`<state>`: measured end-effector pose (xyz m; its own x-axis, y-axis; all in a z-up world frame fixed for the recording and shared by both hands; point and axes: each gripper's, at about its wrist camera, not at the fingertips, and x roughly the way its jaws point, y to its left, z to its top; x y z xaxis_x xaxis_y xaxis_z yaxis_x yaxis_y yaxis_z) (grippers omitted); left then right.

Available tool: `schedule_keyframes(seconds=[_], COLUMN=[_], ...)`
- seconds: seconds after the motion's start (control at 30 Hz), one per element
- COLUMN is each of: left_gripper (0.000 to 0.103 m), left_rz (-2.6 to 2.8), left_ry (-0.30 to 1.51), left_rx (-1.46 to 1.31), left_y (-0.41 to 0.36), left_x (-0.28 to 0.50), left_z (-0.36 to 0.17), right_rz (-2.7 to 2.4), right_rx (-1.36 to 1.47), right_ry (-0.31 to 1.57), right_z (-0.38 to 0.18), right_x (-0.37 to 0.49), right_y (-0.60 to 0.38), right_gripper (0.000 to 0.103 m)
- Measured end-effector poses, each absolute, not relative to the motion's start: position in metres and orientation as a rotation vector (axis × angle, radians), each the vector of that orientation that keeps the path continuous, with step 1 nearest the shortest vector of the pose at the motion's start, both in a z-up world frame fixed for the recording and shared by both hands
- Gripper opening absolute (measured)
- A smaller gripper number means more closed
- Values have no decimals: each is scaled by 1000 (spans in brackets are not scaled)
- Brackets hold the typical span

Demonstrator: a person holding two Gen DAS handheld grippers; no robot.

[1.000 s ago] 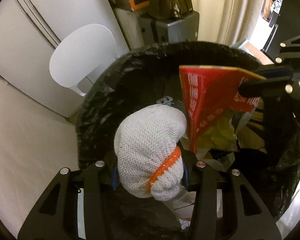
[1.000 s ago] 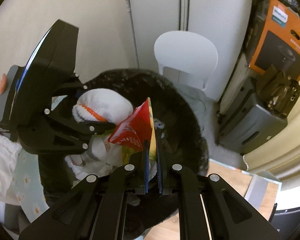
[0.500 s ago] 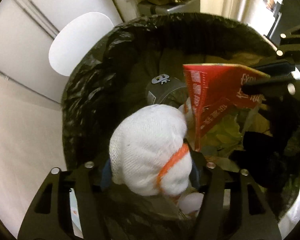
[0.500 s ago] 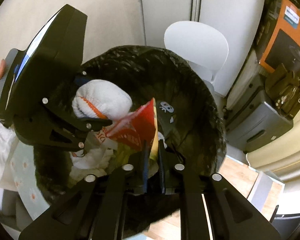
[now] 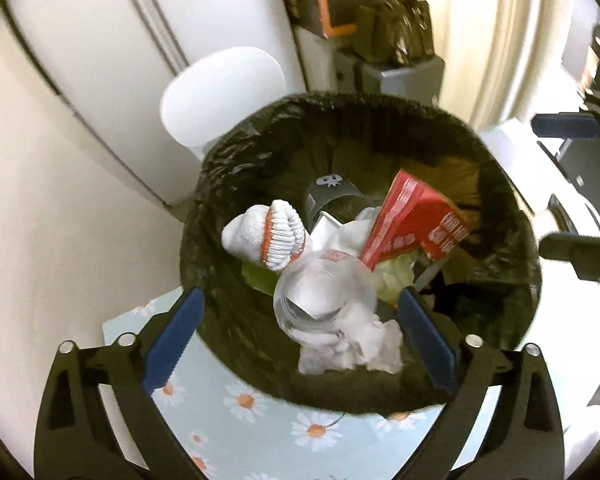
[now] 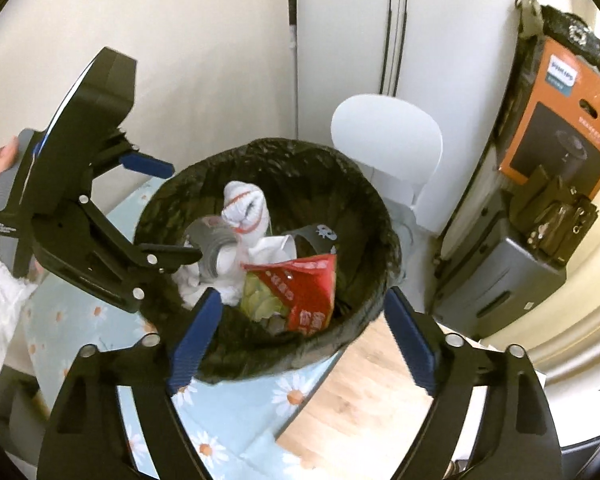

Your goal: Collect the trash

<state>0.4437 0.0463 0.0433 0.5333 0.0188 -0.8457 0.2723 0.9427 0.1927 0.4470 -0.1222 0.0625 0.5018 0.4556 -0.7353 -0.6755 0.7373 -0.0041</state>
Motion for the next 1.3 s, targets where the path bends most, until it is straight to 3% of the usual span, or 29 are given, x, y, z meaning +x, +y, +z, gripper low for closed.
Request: schedule_keyframes(seconds=[0.27, 0.93, 1.3], left_gripper=[97, 97, 97], left_rz=[1, 229, 247], left_ry=[924, 749, 806], left_rx=[245, 107, 9], left_y=[32, -36, -64], left_x=[380, 221, 185], left_z=[43, 32, -1], right_rz=[719, 778, 779], right_rx=[-313, -226, -240], right_ry=[683, 646, 676], right_z=[65, 36, 5], right_x=[394, 280, 248], right_y=[-155, -254, -289], right_gripper=[89, 94, 95])
